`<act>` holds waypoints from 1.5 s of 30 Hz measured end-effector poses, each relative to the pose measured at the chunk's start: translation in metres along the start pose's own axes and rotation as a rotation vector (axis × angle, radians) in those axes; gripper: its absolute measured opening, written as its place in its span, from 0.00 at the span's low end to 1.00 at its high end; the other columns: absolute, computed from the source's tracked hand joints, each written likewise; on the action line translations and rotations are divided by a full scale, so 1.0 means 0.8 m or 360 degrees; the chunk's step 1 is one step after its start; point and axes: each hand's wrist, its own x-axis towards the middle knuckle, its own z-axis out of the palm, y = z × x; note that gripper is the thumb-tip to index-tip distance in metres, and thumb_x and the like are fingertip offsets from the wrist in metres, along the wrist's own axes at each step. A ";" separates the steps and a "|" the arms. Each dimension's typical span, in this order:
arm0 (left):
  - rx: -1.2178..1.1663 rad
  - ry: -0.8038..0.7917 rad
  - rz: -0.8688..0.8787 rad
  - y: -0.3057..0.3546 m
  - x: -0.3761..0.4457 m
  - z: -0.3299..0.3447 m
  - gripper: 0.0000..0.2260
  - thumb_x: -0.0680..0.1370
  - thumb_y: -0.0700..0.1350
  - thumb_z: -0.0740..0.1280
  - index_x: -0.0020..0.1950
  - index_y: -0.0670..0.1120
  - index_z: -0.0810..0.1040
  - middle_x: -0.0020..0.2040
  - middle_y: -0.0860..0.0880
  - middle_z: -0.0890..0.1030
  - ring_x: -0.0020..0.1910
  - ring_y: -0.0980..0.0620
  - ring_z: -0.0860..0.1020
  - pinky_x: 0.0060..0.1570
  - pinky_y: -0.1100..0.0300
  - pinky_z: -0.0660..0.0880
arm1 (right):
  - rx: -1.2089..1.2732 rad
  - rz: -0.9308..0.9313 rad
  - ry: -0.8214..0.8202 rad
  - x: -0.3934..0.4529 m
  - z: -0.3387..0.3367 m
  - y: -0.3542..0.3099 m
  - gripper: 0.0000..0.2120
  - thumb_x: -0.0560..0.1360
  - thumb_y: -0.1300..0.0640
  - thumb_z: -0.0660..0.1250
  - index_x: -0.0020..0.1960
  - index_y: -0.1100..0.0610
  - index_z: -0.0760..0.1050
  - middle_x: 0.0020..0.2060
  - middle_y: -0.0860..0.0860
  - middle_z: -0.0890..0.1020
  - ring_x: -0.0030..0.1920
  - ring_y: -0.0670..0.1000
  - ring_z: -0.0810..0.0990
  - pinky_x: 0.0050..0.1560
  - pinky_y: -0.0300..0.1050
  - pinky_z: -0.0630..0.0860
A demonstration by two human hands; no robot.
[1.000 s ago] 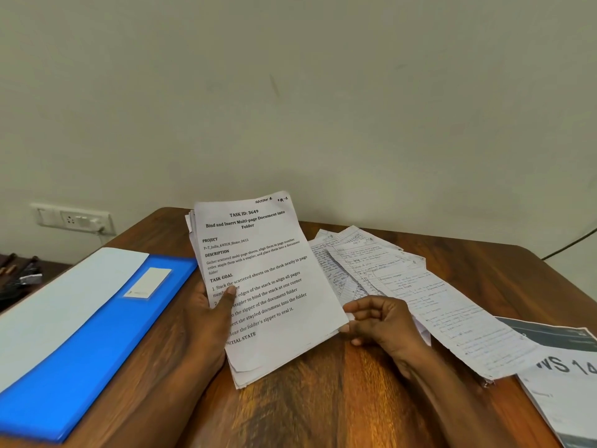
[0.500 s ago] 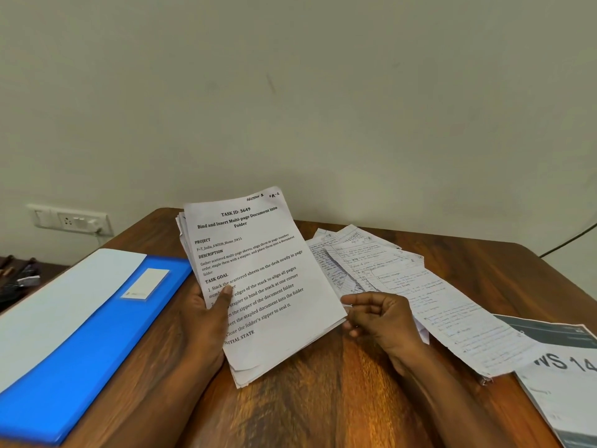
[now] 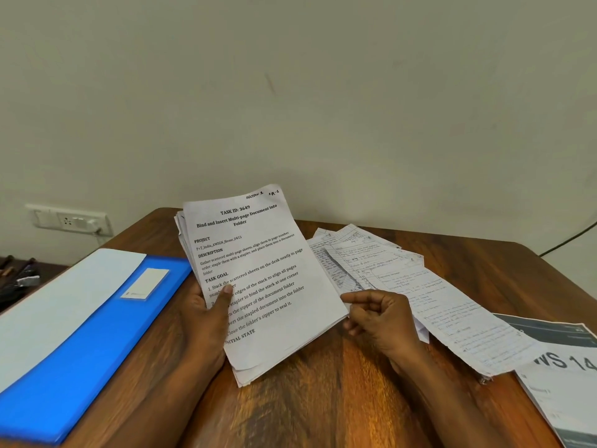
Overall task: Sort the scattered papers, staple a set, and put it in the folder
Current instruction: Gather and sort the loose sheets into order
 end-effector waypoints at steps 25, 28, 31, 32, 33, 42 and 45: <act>0.0005 0.0010 0.0001 0.001 -0.001 0.000 0.12 0.81 0.38 0.71 0.64 0.45 0.81 0.57 0.46 0.87 0.52 0.43 0.87 0.51 0.43 0.83 | 0.0174 0.0113 -0.0062 0.004 -0.003 0.005 0.17 0.69 0.65 0.81 0.57 0.58 0.85 0.44 0.61 0.87 0.37 0.60 0.86 0.37 0.48 0.85; 0.0005 0.0009 -0.0002 0.001 -0.001 0.001 0.12 0.81 0.38 0.70 0.64 0.44 0.81 0.57 0.45 0.87 0.53 0.43 0.87 0.52 0.43 0.83 | 0.0094 0.0153 -0.0047 0.006 -0.002 0.011 0.16 0.71 0.68 0.78 0.58 0.60 0.85 0.43 0.59 0.88 0.35 0.58 0.87 0.38 0.44 0.85; -0.0011 0.0009 -0.0003 0.002 -0.002 0.002 0.13 0.81 0.37 0.70 0.65 0.44 0.80 0.57 0.45 0.87 0.53 0.43 0.86 0.53 0.42 0.83 | 0.0088 0.0201 -0.0056 0.009 -0.002 0.014 0.12 0.76 0.69 0.73 0.59 0.62 0.84 0.44 0.58 0.89 0.38 0.57 0.88 0.40 0.45 0.86; -0.0014 0.0003 0.0000 0.003 -0.003 0.002 0.13 0.81 0.37 0.70 0.65 0.43 0.80 0.57 0.45 0.87 0.53 0.43 0.86 0.52 0.43 0.83 | 0.0094 0.0216 -0.0062 0.009 -0.002 0.013 0.11 0.77 0.69 0.72 0.59 0.62 0.84 0.44 0.58 0.89 0.38 0.57 0.88 0.40 0.44 0.86; -0.0017 -0.0006 0.0000 0.003 -0.003 0.002 0.13 0.81 0.37 0.70 0.66 0.43 0.80 0.57 0.45 0.87 0.53 0.43 0.86 0.52 0.43 0.84 | 0.0097 0.0226 -0.0065 0.009 -0.003 0.011 0.11 0.78 0.70 0.70 0.59 0.62 0.84 0.44 0.58 0.89 0.38 0.57 0.88 0.39 0.44 0.86; -0.0012 -0.0190 -0.0010 0.003 -0.008 0.006 0.12 0.81 0.37 0.70 0.65 0.43 0.79 0.57 0.42 0.87 0.54 0.38 0.86 0.55 0.37 0.82 | 0.0278 0.0203 -0.0255 0.004 -0.008 -0.001 0.13 0.76 0.70 0.72 0.59 0.60 0.83 0.49 0.58 0.89 0.49 0.53 0.88 0.47 0.42 0.85; -0.0003 -0.0153 0.0001 0.002 -0.007 0.006 0.12 0.81 0.37 0.70 0.64 0.43 0.79 0.57 0.43 0.87 0.53 0.40 0.86 0.55 0.35 0.81 | 0.0352 0.0330 -0.0428 0.006 -0.020 -0.001 0.19 0.77 0.77 0.67 0.63 0.63 0.80 0.54 0.61 0.87 0.54 0.60 0.87 0.48 0.49 0.87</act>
